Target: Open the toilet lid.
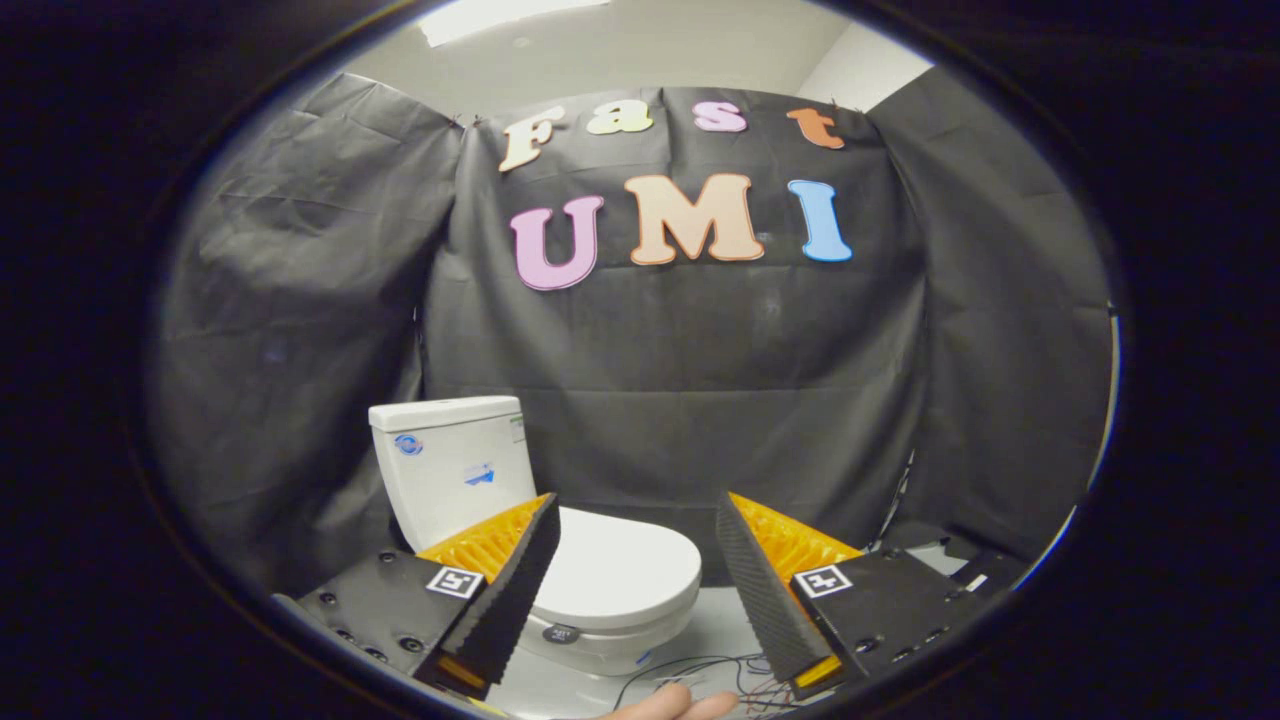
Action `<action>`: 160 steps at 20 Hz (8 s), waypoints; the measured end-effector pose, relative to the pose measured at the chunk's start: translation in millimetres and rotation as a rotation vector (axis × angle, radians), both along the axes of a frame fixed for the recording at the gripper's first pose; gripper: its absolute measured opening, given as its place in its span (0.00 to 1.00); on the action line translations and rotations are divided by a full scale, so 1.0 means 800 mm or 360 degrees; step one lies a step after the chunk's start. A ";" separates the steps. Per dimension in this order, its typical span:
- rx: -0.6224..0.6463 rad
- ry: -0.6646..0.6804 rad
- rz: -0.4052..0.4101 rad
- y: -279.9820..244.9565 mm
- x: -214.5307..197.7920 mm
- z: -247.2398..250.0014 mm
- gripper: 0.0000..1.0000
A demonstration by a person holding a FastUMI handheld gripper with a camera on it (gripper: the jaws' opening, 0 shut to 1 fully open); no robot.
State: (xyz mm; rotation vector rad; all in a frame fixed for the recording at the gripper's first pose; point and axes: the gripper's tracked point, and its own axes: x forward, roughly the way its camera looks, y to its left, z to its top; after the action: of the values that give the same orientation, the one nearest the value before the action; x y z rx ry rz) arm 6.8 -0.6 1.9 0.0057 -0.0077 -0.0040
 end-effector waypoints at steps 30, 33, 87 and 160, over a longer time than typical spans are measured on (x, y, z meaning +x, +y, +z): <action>0.1272 0.0239 -0.0148 0.084 0.121 -0.273 0.98; 0.1476 0.0333 -0.0183 0.082 0.111 -0.308 0.98; 0.1653 0.0518 -0.0496 0.170 0.133 -0.279 0.01; 0.0157 0.0387 -0.0283 0.478 0.296 -0.076 0.01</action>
State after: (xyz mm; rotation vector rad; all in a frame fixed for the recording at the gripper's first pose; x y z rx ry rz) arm 243.2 381.7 -58.6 0.1033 0.2354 -0.1826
